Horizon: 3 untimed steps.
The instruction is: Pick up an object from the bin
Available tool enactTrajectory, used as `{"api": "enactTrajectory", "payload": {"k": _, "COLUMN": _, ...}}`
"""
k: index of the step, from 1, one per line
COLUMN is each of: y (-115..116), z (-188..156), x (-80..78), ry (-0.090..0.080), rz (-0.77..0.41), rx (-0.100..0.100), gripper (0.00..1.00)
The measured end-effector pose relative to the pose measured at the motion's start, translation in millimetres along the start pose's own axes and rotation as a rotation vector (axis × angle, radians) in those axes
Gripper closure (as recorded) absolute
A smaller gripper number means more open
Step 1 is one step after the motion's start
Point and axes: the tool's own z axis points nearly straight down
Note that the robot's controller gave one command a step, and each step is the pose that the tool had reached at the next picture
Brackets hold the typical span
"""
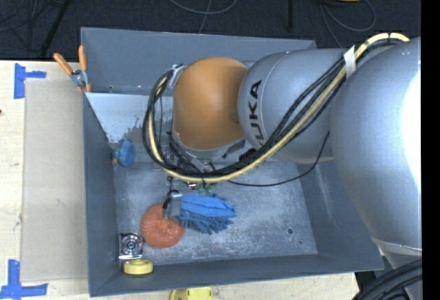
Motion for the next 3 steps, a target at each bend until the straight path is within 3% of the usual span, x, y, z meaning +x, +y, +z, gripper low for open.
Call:
{"api": "enactTrajectory", "payload": {"k": 1, "y": -48.9, "z": -5.2, "x": 31.5, "ry": 0.009, "rz": 0.082, "rx": 0.002, "gripper": 0.0}}
{"api": "enactTrajectory", "payload": {"k": 2, "y": -72.8, "z": 17.4, "x": 19.0, "ry": 0.002, "rz": 0.072, "rx": 0.001, "gripper": 0.0}}
{"api": "enactTrajectory", "payload": {"k": 3, "y": -87.6, "z": 76.0, "x": 31.6, "ry": 0.008, "rz": 0.123, "rx": 0.002, "gripper": 0.0}}
